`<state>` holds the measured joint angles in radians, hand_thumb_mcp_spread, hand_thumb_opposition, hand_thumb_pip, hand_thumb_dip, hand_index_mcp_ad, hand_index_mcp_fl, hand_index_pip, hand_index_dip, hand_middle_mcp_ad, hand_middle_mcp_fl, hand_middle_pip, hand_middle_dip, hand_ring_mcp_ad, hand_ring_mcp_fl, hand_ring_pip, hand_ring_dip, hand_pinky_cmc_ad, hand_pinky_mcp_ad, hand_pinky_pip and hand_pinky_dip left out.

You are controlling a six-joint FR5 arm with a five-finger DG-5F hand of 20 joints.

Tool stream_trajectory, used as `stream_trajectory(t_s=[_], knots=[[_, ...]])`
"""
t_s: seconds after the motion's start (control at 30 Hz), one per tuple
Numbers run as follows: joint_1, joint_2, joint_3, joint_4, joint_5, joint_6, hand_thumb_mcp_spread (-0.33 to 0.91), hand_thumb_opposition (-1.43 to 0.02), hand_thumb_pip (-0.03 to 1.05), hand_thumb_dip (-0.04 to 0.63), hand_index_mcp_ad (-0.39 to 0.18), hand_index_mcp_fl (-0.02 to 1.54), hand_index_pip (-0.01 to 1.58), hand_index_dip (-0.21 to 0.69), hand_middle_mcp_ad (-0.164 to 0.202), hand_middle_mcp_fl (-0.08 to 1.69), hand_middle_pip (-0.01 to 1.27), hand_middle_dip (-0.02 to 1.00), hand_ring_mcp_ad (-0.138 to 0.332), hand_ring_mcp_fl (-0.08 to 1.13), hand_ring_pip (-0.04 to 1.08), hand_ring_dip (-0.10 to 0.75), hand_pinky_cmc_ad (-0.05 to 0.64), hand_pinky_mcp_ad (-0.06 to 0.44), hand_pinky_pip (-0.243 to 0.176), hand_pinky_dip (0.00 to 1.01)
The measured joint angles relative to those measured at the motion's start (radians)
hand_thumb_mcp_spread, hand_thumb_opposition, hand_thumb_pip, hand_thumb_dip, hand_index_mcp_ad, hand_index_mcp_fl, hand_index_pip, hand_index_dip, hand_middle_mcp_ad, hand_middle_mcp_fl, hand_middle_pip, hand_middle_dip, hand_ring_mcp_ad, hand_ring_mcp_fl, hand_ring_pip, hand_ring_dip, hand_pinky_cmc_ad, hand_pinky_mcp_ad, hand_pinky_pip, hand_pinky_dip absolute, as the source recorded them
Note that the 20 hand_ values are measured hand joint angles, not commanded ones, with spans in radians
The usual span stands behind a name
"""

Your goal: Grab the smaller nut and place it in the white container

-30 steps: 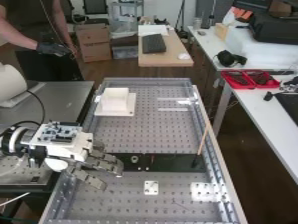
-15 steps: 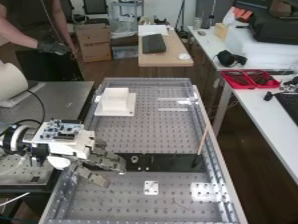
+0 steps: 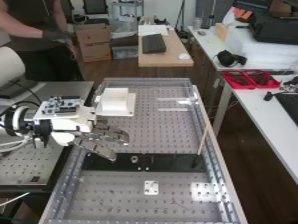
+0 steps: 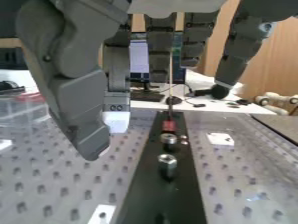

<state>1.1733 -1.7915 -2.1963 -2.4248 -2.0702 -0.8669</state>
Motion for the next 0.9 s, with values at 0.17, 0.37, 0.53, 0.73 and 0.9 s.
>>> stream_trajectory(t_s=[0.17, 0.37, 0.53, 0.73, 0.9], knots=[[0.067, 0.03, -0.007, -0.021, -0.047, 0.014, 0.49, -0.91, 0.58, 0.188, -0.19, 0.4, 1.53, 0.04, 0.063, 0.21, 0.13, 0.3, 0.112, 0.05, 0.11, 0.161, 0.351, 0.314, 0.066, 0.32], [0.166, 0.049, -0.005, -0.038, -0.111, 0.035, 0.49, -0.91, 0.58, 0.188, -0.19, 0.4, 1.52, 0.04, 0.065, 0.22, 0.13, 0.3, 0.112, 0.05, 0.11, 0.161, 0.351, 0.314, 0.082, 0.3], [0.255, 0.046, 0.014, -0.053, -0.175, 0.054, 0.49, -0.91, 0.58, 0.188, -0.19, 0.4, 1.52, 0.04, 0.061, 0.21, 0.13, 0.3, 0.113, 0.05, 0.11, 0.161, 0.351, 0.314, 0.082, 0.3], [0.323, 0.015, 0.056, -0.072, -0.211, 0.063, 0.5, -0.91, 0.58, 0.188, -0.19, 0.4, 1.52, 0.04, 0.063, 0.22, 0.13, 0.3, 0.108, 0.05, 0.11, 0.161, 0.354, 0.314, 0.08, 0.29], [0.352, -0.007, 0.076, -0.078, -0.216, 0.069, 0.5, -0.91, 0.58, 0.188, -0.19, 0.4, 1.51, 0.04, 0.066, 0.22, 0.13, 0.3, 0.108, 0.05, 0.11, 0.161, 0.351, 0.314, 0.08, 0.28]])
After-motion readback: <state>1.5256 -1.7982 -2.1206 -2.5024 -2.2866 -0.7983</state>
